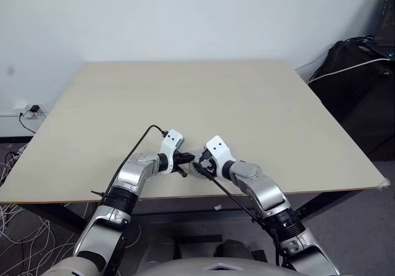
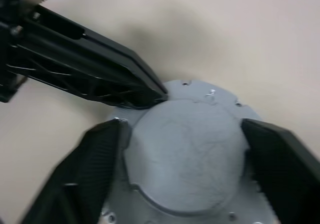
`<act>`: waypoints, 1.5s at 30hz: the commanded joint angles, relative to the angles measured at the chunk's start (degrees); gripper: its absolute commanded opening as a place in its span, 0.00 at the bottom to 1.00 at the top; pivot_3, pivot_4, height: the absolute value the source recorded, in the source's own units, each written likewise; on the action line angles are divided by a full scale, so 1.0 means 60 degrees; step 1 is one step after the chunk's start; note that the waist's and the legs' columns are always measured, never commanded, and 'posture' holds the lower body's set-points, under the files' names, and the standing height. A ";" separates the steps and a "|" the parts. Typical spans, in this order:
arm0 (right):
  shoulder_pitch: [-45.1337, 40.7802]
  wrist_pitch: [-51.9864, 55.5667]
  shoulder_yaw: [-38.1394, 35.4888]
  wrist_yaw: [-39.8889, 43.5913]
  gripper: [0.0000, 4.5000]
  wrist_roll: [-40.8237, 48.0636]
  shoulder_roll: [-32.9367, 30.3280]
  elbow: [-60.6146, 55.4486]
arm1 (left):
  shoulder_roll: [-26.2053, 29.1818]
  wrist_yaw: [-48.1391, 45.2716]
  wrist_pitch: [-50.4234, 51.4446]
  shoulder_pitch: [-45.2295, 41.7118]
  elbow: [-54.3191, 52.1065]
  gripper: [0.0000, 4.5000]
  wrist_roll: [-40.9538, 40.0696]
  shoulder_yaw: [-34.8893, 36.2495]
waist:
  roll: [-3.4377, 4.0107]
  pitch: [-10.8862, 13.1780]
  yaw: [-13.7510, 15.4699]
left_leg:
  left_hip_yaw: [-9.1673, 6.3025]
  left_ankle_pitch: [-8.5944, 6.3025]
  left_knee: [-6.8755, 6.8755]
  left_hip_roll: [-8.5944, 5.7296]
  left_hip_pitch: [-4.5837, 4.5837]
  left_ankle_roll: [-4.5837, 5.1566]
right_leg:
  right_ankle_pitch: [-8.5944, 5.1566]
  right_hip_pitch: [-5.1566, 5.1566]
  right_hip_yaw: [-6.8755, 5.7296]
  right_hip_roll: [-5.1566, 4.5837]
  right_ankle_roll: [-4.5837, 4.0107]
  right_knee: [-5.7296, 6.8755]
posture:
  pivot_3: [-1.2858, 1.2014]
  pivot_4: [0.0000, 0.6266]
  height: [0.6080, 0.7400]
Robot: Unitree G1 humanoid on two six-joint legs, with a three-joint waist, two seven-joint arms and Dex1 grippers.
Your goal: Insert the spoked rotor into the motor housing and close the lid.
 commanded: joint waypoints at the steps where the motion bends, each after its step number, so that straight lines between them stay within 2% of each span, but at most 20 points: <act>1: 0.0136 0.0098 0.0056 0.0112 0.99 0.0087 0.0053 0.0117 | -0.0031 -0.0128 0.0253 0.0063 0.0002 0.00 0.0115 -0.0315 | 0.0000 -0.0001 0.0004 | 0.0000 0.0000 0.0000 0.0000 0.0000 0.0000 | 0.0000 0.0000 0.0001 0.0000 0.0000 0.0000 | 0.52 0.00 1.00; 16: 0.0251 -0.0869 -0.0595 -0.0586 0.99 0.0063 0.0570 0.0078 | -0.0095 -0.0116 0.0253 0.0212 -0.0119 0.00 0.0051 -0.0276 | 0.0000 0.0000 0.0020 | 0.0001 0.0001 -0.0024 -0.0003 -0.0007 -0.0001 | 0.0001 -0.0009 0.0004 -0.0004 -0.0001 -0.0021 | 0.52 0.00 1.00; 28: 0.0282 -0.0813 -0.0729 0.0112 0.99 0.0361 -0.0008 -0.0216 | -0.0206 -0.0105 0.0219 0.0246 -0.0137 0.00 0.0044 -0.0285 | 0.0001 0.0000 0.0047 | 0.0001 0.0002 -0.0051 -0.0009 -0.0010 -0.0002 | 0.0003 -0.0005 0.0002 -0.0006 -0.0003 -0.0062 | 0.52 0.00 1.00; 36: 0.0440 -0.0745 -0.0964 0.1355 0.99 0.1493 -0.0252 -0.1061 | -0.0225 -0.0129 0.0270 0.0312 -0.0222 0.00 0.0055 -0.0317 | 0.0001 0.0000 0.0051 | 0.0000 0.0001 -0.0056 -0.0010 -0.0014 -0.0001 | 0.0003 -0.0005 0.0001 -0.0007 -0.0003 -0.0071 | 0.52 0.00 1.00; 45: 0.0745 -0.0140 -0.2378 0.0580 0.99 0.2777 0.0358 -0.2147 | -0.0208 -0.0141 0.0306 0.0375 -0.0278 0.00 0.0043 -0.0315 | 0.0000 0.0001 0.0120 | -0.0003 0.0001 -0.0061 -0.0014 -0.0017 -0.0001 | 0.0003 -0.0006 0.0001 -0.0012 -0.0003 -0.0078 | 0.52 0.00 1.00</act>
